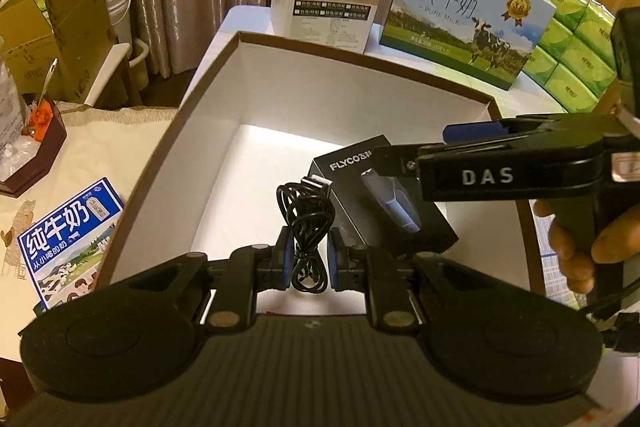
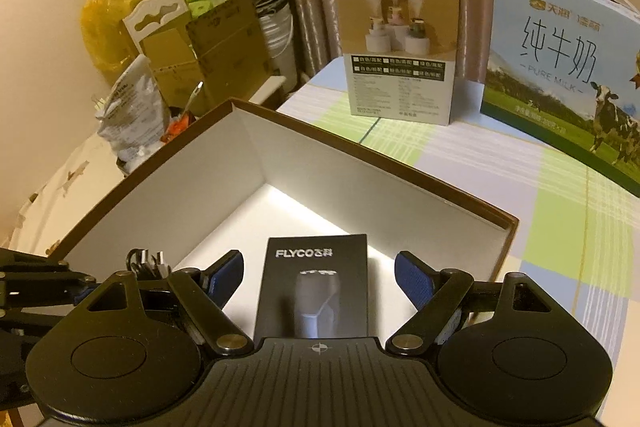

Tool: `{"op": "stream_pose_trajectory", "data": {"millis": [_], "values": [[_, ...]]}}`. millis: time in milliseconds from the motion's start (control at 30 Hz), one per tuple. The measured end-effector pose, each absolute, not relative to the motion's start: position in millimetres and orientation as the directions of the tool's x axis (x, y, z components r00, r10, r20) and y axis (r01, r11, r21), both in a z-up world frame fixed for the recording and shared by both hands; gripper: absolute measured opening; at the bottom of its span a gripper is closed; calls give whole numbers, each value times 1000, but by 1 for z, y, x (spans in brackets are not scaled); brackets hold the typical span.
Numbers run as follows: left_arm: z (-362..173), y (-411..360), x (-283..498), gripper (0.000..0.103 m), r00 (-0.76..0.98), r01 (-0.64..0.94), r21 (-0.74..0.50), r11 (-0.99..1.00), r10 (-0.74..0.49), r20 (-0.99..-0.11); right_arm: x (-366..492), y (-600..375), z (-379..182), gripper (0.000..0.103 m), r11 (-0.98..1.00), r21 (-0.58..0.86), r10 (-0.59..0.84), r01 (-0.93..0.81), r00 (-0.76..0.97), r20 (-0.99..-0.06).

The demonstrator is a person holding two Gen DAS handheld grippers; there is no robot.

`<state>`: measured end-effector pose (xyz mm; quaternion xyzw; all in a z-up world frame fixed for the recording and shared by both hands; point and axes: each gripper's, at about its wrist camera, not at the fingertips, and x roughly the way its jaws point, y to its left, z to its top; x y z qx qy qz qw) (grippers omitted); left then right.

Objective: Organize objects
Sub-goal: 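Carry cable and shaver box into the open box and release both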

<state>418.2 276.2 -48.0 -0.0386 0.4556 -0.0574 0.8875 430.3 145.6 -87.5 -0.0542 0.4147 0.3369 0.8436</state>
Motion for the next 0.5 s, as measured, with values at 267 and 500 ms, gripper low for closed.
{"op": "stream_pose_trajectory", "data": {"millis": [267,500], "values": [[-53,275,429,42,554,39,-140,989,-138,-821,424,136,-82,80,758,219,549,-615,418,-724],[-46,281,416,65,554,12,-138,990,-122,-823,403,123,-69,80,720,254,600,-646,396,-695]]}}
